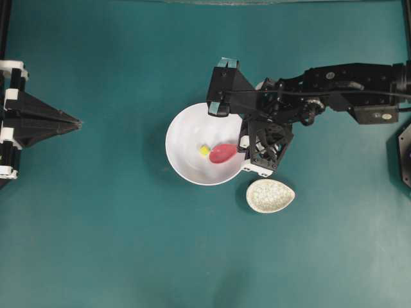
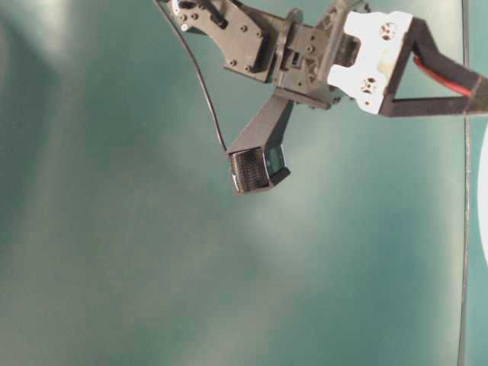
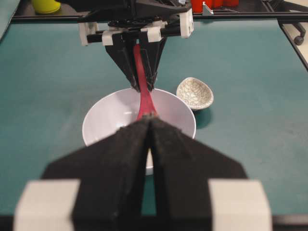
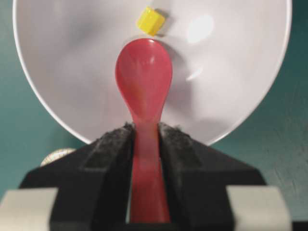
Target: Scoop the yellow hexagonal prism block from the bowl with a spoon using the right arm.
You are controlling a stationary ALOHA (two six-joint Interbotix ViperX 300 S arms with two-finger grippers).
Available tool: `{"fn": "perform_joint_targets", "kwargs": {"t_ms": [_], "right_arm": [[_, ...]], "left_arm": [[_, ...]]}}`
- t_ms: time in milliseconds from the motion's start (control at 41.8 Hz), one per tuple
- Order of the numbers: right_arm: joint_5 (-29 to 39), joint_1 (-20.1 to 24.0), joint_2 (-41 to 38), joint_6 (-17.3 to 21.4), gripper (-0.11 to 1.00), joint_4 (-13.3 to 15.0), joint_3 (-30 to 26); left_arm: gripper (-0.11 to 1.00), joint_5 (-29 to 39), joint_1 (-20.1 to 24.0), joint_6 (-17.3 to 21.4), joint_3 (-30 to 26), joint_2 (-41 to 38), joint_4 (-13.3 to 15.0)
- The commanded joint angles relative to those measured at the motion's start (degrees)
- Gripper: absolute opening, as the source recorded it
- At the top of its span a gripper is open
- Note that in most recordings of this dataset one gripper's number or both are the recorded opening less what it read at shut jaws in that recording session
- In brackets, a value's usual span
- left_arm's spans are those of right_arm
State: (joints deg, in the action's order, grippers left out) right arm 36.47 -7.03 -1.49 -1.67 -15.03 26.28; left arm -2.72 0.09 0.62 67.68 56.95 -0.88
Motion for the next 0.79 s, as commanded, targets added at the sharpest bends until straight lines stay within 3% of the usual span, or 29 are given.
{"fn": "perform_joint_targets", "kwargs": {"t_ms": [0,766], "right_arm": [[-1.2,0.2,1.0,-0.1,0.22,0.0,-0.3],[-8.8,0.2,-0.9,-0.5,0.22,0.1,-0.2]], "left_arm": [[0.01,-0.5,0.0,-0.1,-1.4,-0.3,-0.2],[0.01,-0.5,0.0,-0.2,-1.5,-0.1,-0.2]]}}
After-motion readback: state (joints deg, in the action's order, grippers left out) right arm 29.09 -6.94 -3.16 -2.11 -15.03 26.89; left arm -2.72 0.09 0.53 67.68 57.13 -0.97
